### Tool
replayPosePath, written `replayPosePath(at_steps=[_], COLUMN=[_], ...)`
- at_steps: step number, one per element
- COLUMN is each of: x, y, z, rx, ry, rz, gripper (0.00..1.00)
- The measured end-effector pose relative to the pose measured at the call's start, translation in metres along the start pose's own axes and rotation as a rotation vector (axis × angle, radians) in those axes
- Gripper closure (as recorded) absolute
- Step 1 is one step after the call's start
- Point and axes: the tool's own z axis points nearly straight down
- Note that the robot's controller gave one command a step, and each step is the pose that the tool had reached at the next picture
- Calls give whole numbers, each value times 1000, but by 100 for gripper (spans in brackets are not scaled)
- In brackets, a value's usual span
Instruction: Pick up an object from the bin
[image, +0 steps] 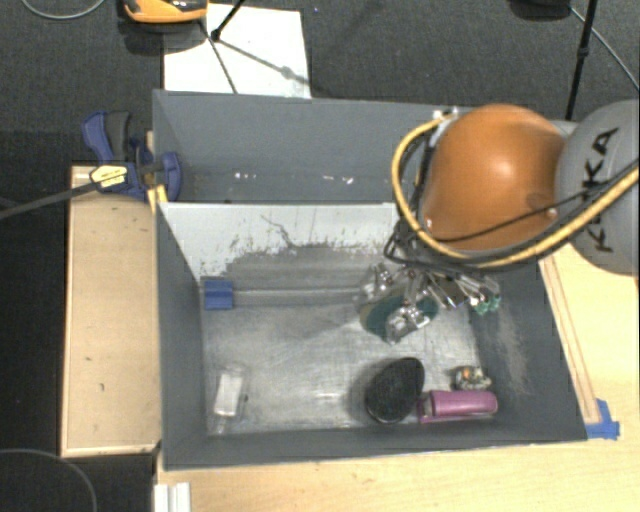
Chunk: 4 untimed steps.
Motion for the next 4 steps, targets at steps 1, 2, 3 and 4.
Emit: replayPosePath(at_steps=[1,2,3,4], x=[1,5,3,-3], y=[2,42,40,-46], z=[5,167,163,-33], rx=[-4,-5,-3,2], ry=[8,6,1,-2], rz=[0,144,147,68], gripper=[0,0,100,100])
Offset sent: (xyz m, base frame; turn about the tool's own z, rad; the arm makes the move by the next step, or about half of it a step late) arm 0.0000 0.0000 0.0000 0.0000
